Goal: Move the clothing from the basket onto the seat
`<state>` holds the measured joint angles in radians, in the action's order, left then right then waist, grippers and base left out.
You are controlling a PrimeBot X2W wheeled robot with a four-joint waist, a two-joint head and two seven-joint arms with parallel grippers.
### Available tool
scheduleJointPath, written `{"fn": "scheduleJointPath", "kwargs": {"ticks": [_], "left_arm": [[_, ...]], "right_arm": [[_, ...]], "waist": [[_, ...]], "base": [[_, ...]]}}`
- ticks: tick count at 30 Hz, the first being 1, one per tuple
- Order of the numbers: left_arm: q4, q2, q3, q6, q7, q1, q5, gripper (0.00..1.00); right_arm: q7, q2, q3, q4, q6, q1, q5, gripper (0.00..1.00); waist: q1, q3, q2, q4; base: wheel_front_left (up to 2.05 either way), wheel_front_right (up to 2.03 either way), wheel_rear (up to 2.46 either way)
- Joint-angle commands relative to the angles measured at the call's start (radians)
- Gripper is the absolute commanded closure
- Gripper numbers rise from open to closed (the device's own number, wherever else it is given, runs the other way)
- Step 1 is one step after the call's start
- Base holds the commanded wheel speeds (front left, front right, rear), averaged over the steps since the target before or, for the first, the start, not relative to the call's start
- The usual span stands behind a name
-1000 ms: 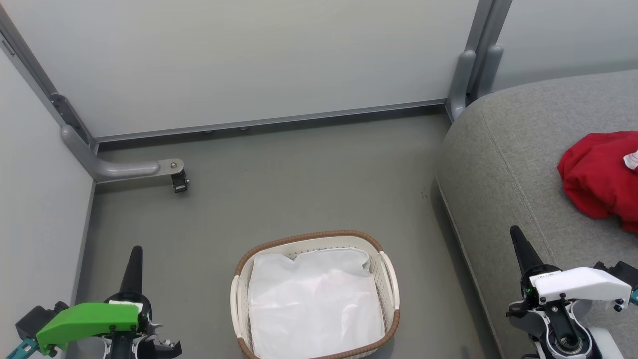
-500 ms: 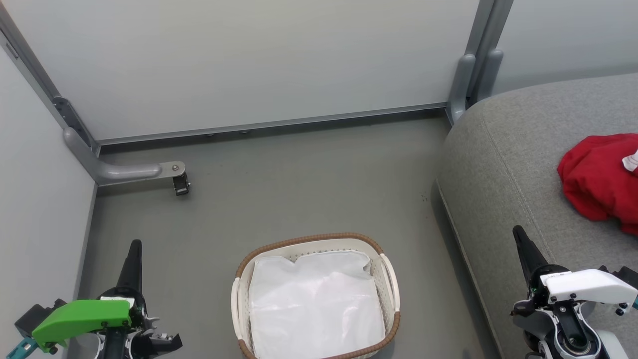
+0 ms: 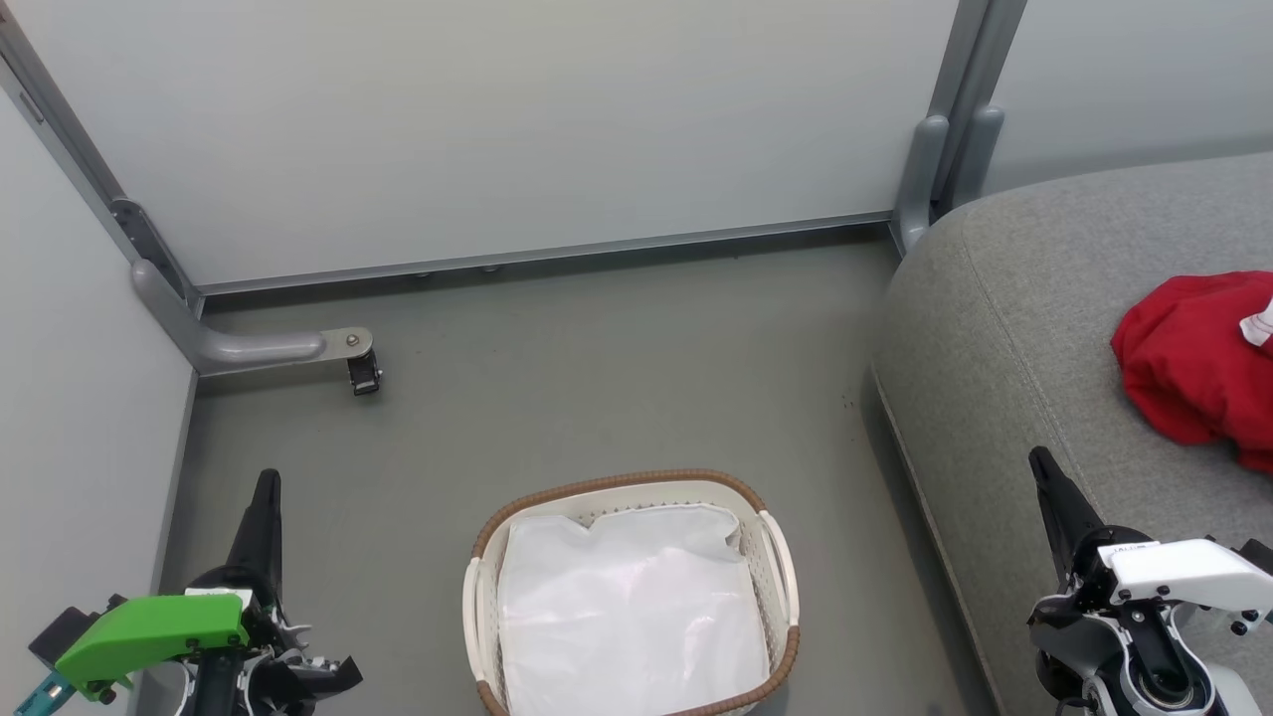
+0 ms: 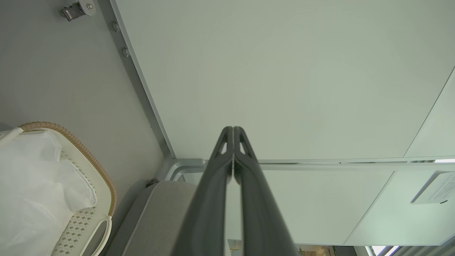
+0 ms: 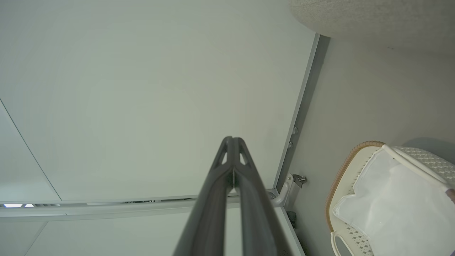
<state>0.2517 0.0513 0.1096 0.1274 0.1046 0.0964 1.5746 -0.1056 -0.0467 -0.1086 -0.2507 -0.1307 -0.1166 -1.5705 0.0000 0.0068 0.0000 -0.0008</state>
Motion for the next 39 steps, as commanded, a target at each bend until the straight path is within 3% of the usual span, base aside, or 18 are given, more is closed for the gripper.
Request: {"fn": "scheduleJointPath", "kwargs": {"ticks": [1,39], "left_arm": [[-0.006,-0.001,0.005,0.006,0.008,0.02,0.02,1.0],[-0.009,-0.001,0.006,0.006,0.013,0.016,0.04,1.0]], "right_arm": [[-0.006,-0.006,-0.005,0.006,0.0,0.013,-0.022,1.0],[-0.012,-0.006,-0.008,0.009,0.0,0.014,-0.044,1.0]], "waist": [[0.0,-0.001,0.0,0.0],[0.0,-0.004,0.0,0.001]], "base": [[0.0,0.0,0.0],[0.0,0.0,0.0]]}}
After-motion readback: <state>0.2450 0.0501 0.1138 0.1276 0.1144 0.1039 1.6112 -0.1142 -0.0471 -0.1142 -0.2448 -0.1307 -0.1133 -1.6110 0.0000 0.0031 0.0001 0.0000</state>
